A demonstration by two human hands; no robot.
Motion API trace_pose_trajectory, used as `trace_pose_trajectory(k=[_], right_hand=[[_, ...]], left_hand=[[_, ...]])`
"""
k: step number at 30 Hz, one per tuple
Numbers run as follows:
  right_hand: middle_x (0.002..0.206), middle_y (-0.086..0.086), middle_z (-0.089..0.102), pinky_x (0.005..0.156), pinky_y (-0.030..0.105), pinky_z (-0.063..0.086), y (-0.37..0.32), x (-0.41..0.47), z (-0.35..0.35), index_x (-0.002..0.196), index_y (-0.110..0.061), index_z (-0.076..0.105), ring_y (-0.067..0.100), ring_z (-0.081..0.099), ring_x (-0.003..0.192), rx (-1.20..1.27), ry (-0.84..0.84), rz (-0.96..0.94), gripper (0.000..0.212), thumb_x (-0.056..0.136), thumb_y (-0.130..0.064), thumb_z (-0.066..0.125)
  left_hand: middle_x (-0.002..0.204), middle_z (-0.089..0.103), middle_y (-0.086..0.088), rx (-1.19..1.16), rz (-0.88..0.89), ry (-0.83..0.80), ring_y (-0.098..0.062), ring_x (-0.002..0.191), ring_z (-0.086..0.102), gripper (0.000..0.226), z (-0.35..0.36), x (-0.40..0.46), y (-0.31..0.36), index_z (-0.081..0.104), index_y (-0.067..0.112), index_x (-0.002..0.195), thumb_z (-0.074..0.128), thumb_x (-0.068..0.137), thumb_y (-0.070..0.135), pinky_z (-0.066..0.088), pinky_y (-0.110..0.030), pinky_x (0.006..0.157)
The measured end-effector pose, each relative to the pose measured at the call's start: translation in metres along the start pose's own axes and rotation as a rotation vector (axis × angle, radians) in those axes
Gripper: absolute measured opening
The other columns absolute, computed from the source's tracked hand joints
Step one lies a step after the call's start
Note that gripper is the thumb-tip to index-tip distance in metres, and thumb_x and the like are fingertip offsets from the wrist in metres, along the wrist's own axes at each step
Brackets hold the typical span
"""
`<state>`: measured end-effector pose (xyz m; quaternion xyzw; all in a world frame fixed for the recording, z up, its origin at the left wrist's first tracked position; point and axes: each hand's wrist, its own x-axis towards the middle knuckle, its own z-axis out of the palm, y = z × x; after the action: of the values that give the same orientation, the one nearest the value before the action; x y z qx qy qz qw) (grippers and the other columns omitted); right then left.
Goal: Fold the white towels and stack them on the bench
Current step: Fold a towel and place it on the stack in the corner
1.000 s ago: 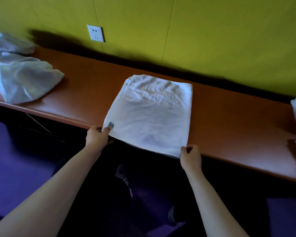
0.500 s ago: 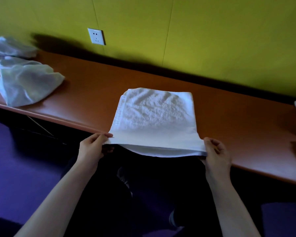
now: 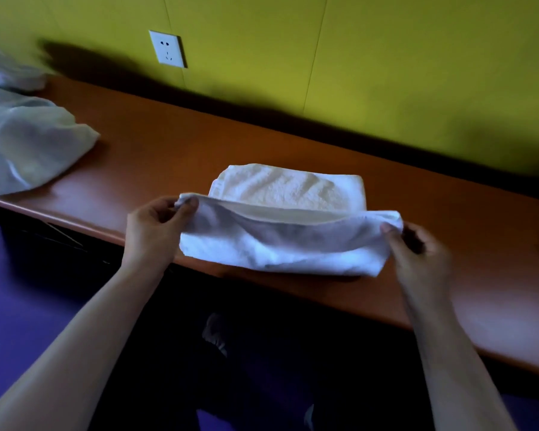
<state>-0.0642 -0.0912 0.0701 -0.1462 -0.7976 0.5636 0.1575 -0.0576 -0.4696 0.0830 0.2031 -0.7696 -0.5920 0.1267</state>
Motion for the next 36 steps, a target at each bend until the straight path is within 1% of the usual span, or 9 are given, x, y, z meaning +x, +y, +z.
trace_pose_trajectory(k=[4,8,15,18,21,24,28,31,36], right_hand=[[0.093,0.004,0.07,0.07,0.023,0.046,-0.002,0.046,0.016,0.099,-0.02,0.066,0.011,0.06,0.081,-0.162,0.002,-0.128,0.026,0.094,-0.045,0.063],[0.086,0.005,0.065,0.065,0.028,0.038,-0.005,0.087,0.044,0.097,-0.009,0.064,0.016,0.057,0.079,-0.204,-0.002,-0.174,0.027,0.1,-0.035,0.057],[0.087,0.006,0.064,0.066,0.027,0.037,0.008,0.146,0.084,0.101,-0.002,0.067,0.019,0.059,0.081,-0.221,0.054,-0.149,0.037,0.101,-0.037,0.055],[0.097,0.01,0.066,0.068,0.024,0.035,0.025,0.158,0.1,0.109,-0.003,0.065,0.023,0.06,0.088,-0.3,0.033,-0.088,0.036,0.1,-0.037,0.055],[0.12,0.016,0.059,0.082,0.032,0.04,0.043,0.153,0.106,0.123,-0.008,0.056,0.031,0.057,0.108,-0.434,0.036,-0.104,0.035,0.096,-0.031,0.058],[0.123,0.012,0.058,0.092,0.041,0.044,0.047,0.136,0.109,0.124,-0.013,0.056,0.03,0.054,0.113,-0.6,-0.036,-0.411,0.037,0.09,-0.026,0.056],[0.133,0.008,0.06,0.103,0.045,0.042,0.053,0.128,0.119,0.13,-0.018,0.058,0.03,0.054,0.125,-0.795,-0.456,-0.706,0.04,0.095,-0.035,0.049],[0.153,0.004,0.045,0.115,0.047,0.034,0.064,0.124,0.114,0.147,-0.025,0.045,0.024,0.04,0.142,-0.89,-0.599,-0.594,0.055,0.099,-0.051,0.034],[0.16,0.002,0.035,0.114,0.047,0.029,0.059,0.087,0.097,0.155,-0.032,0.03,0.025,0.033,0.146,-0.975,-0.548,-0.407,0.066,0.097,-0.062,0.018]], left_hand=[[0.078,0.061,-0.006,0.302,0.185,0.05,-0.01,0.061,0.051,0.03,0.016,0.043,0.009,0.065,0.025,0.075,0.066,0.089,0.052,0.037,-0.024,0.055],[0.061,0.04,0.002,0.445,0.232,0.071,-0.015,0.053,0.033,0.053,0.042,0.078,0.023,0.044,0.011,0.064,0.056,0.097,0.051,0.022,-0.031,0.046],[0.058,0.047,0.003,0.437,0.18,0.086,-0.015,0.052,0.041,0.051,0.084,0.133,0.021,0.054,0.007,0.071,0.054,0.098,0.051,0.03,-0.027,0.048],[0.089,0.061,-0.007,0.548,0.086,0.094,-0.032,0.088,0.058,0.043,0.099,0.154,0.002,0.06,0.009,0.095,0.054,0.096,0.051,0.046,-0.038,0.072],[0.13,0.049,-0.015,0.758,0.082,0.063,-0.039,0.12,0.046,0.047,0.112,0.143,-0.016,0.047,0.015,0.131,0.052,0.098,0.049,0.035,-0.053,0.103],[0.128,0.054,-0.011,0.877,0.42,0.007,-0.036,0.115,0.049,0.039,0.132,0.091,-0.031,0.053,0.019,0.131,0.042,0.102,0.043,0.035,-0.048,0.096],[0.144,0.051,-0.006,0.952,0.676,-0.281,-0.035,0.126,0.047,0.043,0.159,0.026,-0.058,0.054,0.028,0.138,0.04,0.099,0.041,0.035,-0.047,0.103],[0.157,0.039,-0.006,0.977,0.633,-0.375,-0.037,0.141,0.037,0.05,0.161,0.013,-0.07,0.044,0.032,0.148,0.034,0.1,0.042,0.028,-0.051,0.115],[0.161,0.032,0.002,1.089,0.7,-0.484,-0.035,0.147,0.03,0.05,0.15,0.035,-0.068,0.039,0.042,0.149,0.032,0.1,0.038,0.019,-0.054,0.119]])
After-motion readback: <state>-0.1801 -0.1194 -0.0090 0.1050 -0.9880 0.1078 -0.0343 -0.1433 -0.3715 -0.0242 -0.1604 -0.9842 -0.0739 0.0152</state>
